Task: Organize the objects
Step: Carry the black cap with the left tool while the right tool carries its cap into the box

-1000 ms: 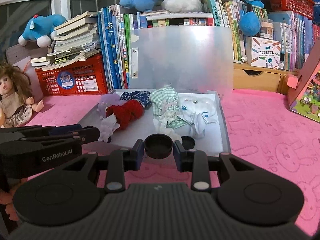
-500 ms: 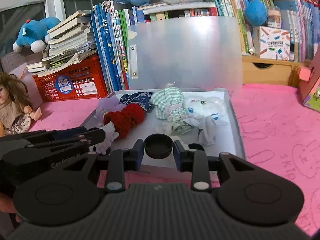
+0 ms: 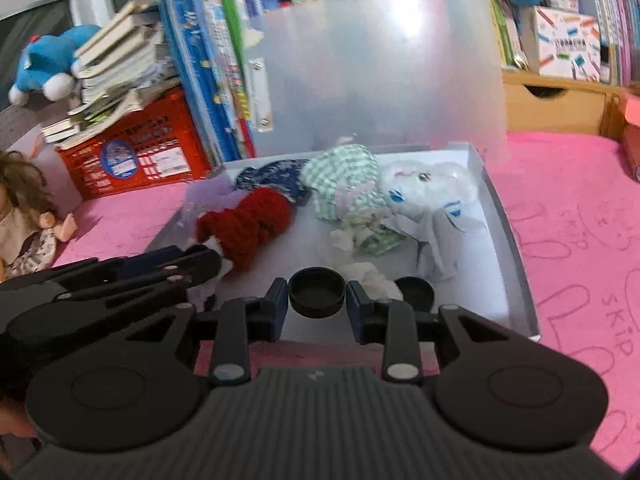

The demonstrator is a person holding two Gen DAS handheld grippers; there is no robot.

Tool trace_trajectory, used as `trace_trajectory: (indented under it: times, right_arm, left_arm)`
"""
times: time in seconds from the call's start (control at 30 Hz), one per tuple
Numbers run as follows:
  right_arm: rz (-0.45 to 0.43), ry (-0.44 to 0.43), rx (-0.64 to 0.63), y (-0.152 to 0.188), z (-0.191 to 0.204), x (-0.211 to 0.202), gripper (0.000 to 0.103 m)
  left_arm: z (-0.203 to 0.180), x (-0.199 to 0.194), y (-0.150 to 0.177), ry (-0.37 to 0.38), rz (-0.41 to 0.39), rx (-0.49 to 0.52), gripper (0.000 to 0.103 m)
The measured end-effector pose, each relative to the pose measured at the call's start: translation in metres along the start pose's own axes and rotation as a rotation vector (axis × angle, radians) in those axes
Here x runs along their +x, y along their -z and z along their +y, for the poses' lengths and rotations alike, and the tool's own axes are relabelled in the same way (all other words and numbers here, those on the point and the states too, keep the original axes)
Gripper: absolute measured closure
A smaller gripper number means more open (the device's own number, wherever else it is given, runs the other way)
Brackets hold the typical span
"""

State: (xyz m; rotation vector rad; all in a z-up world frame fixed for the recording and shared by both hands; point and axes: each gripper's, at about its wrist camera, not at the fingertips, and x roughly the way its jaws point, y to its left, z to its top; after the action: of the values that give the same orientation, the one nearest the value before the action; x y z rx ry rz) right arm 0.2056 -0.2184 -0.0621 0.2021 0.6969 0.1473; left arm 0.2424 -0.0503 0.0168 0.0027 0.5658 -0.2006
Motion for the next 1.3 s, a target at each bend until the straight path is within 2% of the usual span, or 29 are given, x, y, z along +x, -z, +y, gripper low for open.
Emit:
trace_trajectory:
  times: [0.43, 0.67, 0.9, 1.3]
  right_arm:
    - [0.007, 0.046, 0.045, -0.009, -0.021, 0.009, 0.065]
    - [0.013, 0.028, 0.055, -0.028, -0.018, 0.017, 0.065]
    - [0.050, -0.025, 0.071, -0.021, -0.016, 0.024, 0.064]
    - [0.064, -0.002, 0.055, -0.011, -0.013, 0.033, 0.063]
  left_arm:
    - [0.006, 0.024, -0.007, -0.014, 0.001, 0.030, 0.065]
    - [0.011, 0.041, -0.021, -0.016, 0.005, 0.039, 0.065]
    - [0.006, 0.039, -0.005, 0.042, 0.032, 0.075, 0.065]
    - [0.005, 0.044, 0.000, 0.032, 0.050, 0.084, 0.065]
